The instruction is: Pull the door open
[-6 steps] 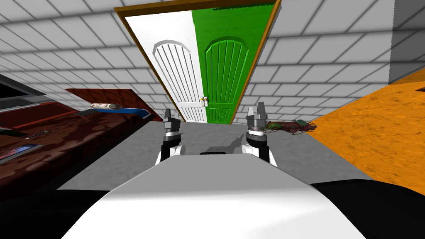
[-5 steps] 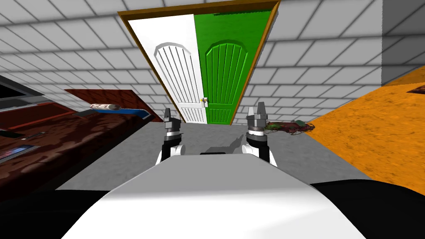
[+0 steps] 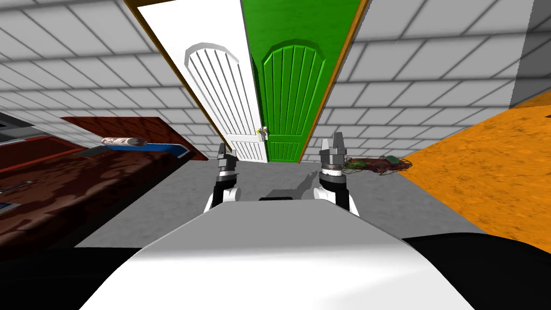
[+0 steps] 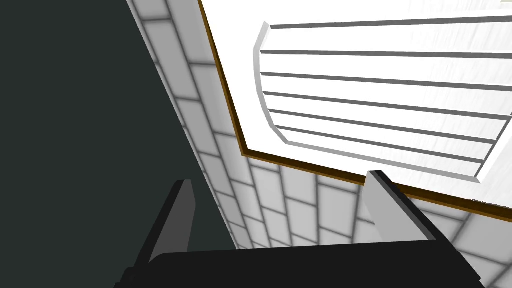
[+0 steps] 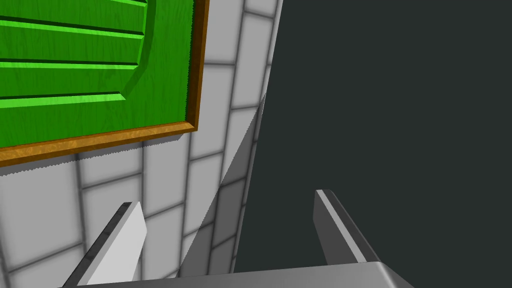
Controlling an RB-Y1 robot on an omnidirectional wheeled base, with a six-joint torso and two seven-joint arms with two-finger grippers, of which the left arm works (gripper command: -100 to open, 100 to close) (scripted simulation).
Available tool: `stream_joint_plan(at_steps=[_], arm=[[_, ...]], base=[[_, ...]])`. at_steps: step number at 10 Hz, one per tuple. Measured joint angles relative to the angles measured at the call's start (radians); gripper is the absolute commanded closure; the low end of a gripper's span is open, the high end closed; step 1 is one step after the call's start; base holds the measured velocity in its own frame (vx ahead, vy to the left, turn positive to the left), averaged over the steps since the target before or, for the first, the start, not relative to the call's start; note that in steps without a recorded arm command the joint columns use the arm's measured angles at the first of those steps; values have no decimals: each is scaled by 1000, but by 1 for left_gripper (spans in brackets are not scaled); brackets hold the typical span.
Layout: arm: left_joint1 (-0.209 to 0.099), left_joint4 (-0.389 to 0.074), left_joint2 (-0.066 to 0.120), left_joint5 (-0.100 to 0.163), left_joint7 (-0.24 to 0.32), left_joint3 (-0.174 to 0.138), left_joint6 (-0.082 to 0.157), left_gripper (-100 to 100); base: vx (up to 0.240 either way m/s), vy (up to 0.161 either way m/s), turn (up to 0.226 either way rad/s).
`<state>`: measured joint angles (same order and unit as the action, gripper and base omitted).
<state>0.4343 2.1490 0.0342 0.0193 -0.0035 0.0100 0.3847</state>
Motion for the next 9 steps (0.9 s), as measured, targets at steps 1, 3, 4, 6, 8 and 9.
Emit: stream_joint_plan(at_steps=[1,3,4,6,8,9], arm=[[-9,-23,9,3,5,-4,0,-100],[-32,-67,23,7,13,-12,-10,-100],[-39,-86,26,7,14,-12,-10,-100],[-60,-135,37,10,20,-16,-13,-100],[-75,-175,48,14,27,-21,-20,-100],[-90,-198,55,16,32,-26,-27,-100]], base=[[182,22,-73],[123,18,-39],[128,13,-67],[127,34,-44],[139,29,-64],[111,4,-43]])
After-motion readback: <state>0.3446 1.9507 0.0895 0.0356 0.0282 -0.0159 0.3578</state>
